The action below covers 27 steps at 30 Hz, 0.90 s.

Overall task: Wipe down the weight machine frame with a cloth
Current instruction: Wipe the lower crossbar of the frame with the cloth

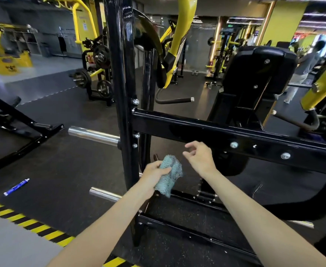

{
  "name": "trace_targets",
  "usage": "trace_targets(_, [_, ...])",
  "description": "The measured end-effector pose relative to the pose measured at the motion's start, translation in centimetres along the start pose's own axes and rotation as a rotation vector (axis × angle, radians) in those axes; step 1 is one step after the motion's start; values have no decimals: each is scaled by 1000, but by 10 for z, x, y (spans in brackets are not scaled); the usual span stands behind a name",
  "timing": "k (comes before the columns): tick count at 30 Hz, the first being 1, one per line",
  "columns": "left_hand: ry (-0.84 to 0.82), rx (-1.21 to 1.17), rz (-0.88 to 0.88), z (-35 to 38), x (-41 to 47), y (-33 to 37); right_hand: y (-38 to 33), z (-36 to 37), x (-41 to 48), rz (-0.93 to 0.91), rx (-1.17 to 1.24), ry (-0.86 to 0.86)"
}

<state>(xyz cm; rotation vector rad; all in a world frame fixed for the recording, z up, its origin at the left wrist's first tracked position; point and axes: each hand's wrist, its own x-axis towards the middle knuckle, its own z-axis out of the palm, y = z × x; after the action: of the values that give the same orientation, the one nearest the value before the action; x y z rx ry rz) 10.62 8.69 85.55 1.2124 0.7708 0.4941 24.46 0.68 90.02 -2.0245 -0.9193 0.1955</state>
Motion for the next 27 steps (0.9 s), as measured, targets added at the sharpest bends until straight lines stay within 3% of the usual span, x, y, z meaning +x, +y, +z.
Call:
trace_targets(2, [154, 35, 124, -3, 11, 16, -2, -12, 4, -139, -172, 180])
trace_targets(4, [404, 151, 359, -2, 26, 42, -5, -27, 14, -251, -338, 332])
trace_targets(6, [663, 454, 552, 4, 40, 68, -5, -39, 28, -265, -480, 354])
trace_targets(8, [771, 640, 639, 17, 58, 81, -2, -49, 41, -200, -557, 283])
trace_targets(11, [703, 744, 704, 56, 72, 77, 2, -56, 48, -75, -555, 191])
trace_targets(16, [399, 882, 1112, 98, 74, 52, 11, -70, 51, -157, -557, 205])
trace_targets(18, [499, 843, 1098, 73, 84, 49, 12, -78, 54, -199, -533, 144])
trace_targets(21, [744, 593, 856, 58, 90, 50, 12, -86, 57, -216, -427, 124])
trace_targets(22, [756, 561, 847, 69, 87, 52, 13, -85, 57, -218, -406, 124])
trace_targets(27, [437, 966, 1306, 136, 77, 46, 16, -84, 57, -201, -272, 153])
